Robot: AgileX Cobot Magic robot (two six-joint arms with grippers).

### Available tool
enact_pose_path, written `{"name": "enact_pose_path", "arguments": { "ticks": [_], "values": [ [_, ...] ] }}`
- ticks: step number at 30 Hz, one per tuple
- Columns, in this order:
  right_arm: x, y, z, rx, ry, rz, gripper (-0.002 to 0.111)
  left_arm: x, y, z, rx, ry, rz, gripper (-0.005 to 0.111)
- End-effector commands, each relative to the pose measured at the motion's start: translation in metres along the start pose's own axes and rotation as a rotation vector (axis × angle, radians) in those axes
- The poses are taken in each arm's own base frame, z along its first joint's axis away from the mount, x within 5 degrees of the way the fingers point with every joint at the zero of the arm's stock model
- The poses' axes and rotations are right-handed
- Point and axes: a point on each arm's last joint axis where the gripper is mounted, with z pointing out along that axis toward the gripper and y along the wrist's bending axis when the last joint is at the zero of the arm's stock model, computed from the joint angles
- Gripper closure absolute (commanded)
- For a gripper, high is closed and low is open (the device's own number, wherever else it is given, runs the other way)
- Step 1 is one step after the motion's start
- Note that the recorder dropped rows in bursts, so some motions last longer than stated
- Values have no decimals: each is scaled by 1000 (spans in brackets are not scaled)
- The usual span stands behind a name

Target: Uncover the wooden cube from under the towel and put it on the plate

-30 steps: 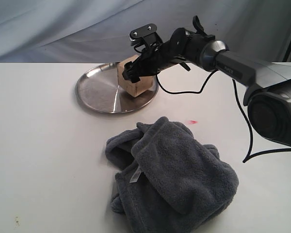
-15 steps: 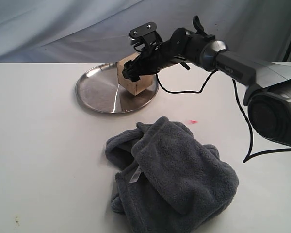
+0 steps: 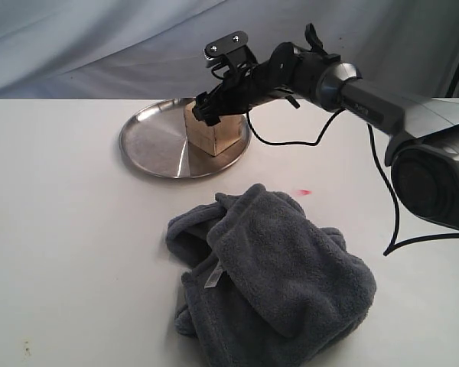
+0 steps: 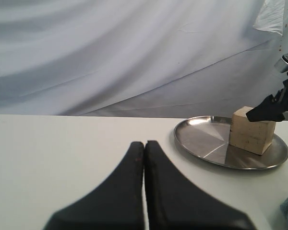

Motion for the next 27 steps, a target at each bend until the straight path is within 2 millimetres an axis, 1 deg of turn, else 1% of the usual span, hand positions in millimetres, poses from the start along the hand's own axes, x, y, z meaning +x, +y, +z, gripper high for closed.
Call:
{"name": "enact_pose_path", "arguments": {
  "ticks": [1, 4, 7, 8, 9, 10, 11, 12, 13, 14, 16, 17, 19, 24, 27],
  "values": [
    [-7, -6, -6, 20, -29, -13, 26, 1, 0, 0, 1, 2, -2, 105],
    [-10, -6, -8, 24, -37, -17, 26, 1, 0, 0, 1, 2, -2, 105],
    [-24, -6, -22, 30, -67, -12, 26, 1, 0, 0, 1, 2, -2, 105],
    [-33, -6, -31, 33, -89, 1, 26, 1, 0, 0, 1, 2, -2, 105],
    [-38, -6, -36, 36, -102, 8, 26, 1, 0, 0, 1, 2, -2, 105],
    [-48, -5, -47, 35, -119, 11, 26, 1, 0, 0, 1, 2, -2, 105],
    [-52, -4, -53, 31, -122, 11, 26, 1, 0, 0, 1, 2, -2, 105],
    [-59, -2, -63, 23, -125, 6, 26, 1, 0, 0, 1, 2, -2, 105],
    [-63, -1, -69, 14, -121, 3, 26, 1, 0, 0, 1, 2, -2, 105],
    [-69, 0, -80, 14, -102, -26, 26, 1, 0, 0, 1, 2, -2, 105],
    [-76, -1, -99, 38, -63, -18, 28, 1, 0, 0, 1, 2, -2, 105],
    [-77, -7, -108, 61, -39, 3, 33, 1, 0, 0, 1, 2, -2, 105],
    [-76, -20, -124, 88, 7, 62, 50, 1, 0, 0, 1, 2, -2, 105],
    [-68, -42, -144, 75, 88, 130, 79, 1, 0, 0, 1, 2, -2, 105],
    [-63, -53, -151, 64, 117, 164, 91, 1, 0, 0, 1, 2, -2, 105]
  ]
}}
